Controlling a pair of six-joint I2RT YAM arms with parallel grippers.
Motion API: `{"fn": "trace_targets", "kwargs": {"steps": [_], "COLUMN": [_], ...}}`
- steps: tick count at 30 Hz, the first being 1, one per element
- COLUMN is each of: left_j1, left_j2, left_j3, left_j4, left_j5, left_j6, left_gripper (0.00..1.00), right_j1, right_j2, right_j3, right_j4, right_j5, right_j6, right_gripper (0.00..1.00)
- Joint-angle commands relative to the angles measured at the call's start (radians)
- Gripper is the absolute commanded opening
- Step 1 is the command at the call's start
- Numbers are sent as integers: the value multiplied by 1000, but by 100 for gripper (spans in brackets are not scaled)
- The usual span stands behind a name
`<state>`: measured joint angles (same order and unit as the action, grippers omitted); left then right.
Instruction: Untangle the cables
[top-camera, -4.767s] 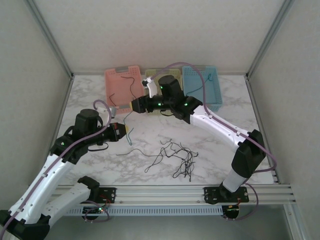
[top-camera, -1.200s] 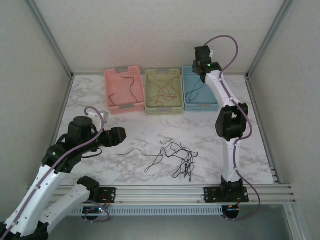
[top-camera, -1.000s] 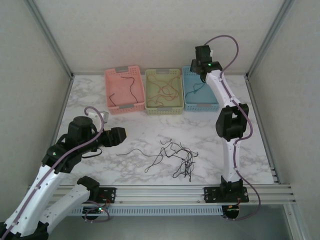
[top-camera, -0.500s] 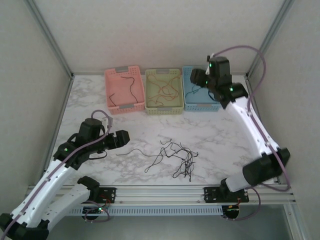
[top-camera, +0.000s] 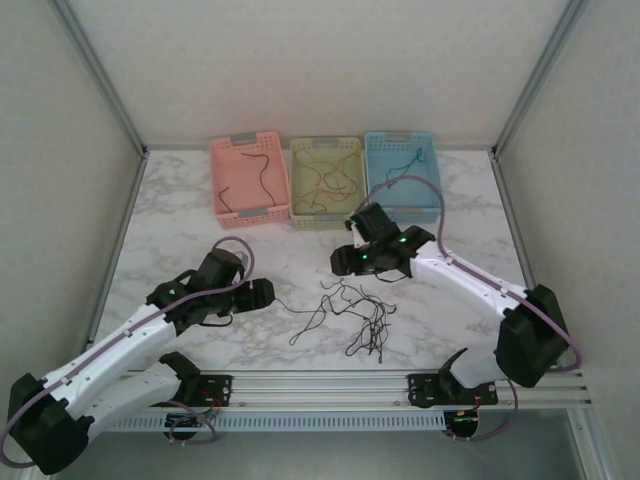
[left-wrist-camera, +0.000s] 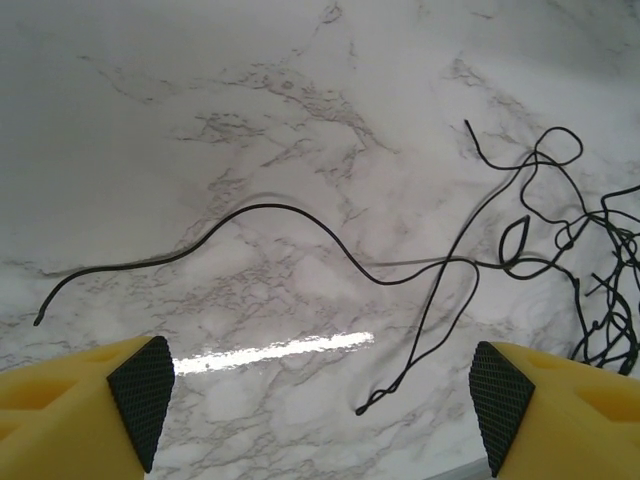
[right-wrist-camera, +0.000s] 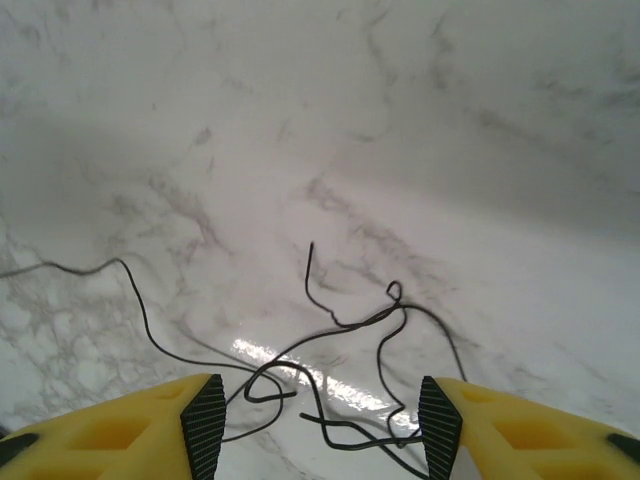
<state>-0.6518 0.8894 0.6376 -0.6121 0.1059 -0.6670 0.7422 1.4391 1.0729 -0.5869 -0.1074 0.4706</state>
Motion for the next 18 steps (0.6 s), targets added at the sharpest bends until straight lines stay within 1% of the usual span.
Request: {"fn": "trace_targets", "kwargs": {"steps": [1,6,9,14,18], "left_j1": [-11,-12,-12,-11,-10], "left_j2": [-12,-38,-44,-72,-70], "left_j3": [-9,-2,7,2,6], "left_j4": [40,9,-25,-16,-18], "left_j5": [-56,-74,-101,-111,-111], "left_j6": [-35,-19,-5,-13,-10], "left_gripper": [80,80,80,80,80], "right_j1": [65,127,170,243,260], "right_j2": [75,191,230,264,311], "right_j3": [-8,48,62,74,89], "right_j4": [19,-22,-30,-41,-60], "right_j5": [-4,1,6,84,139], "right_j6": [55,68,88,150,186], "right_gripper": [56,53,52,52,51]}}
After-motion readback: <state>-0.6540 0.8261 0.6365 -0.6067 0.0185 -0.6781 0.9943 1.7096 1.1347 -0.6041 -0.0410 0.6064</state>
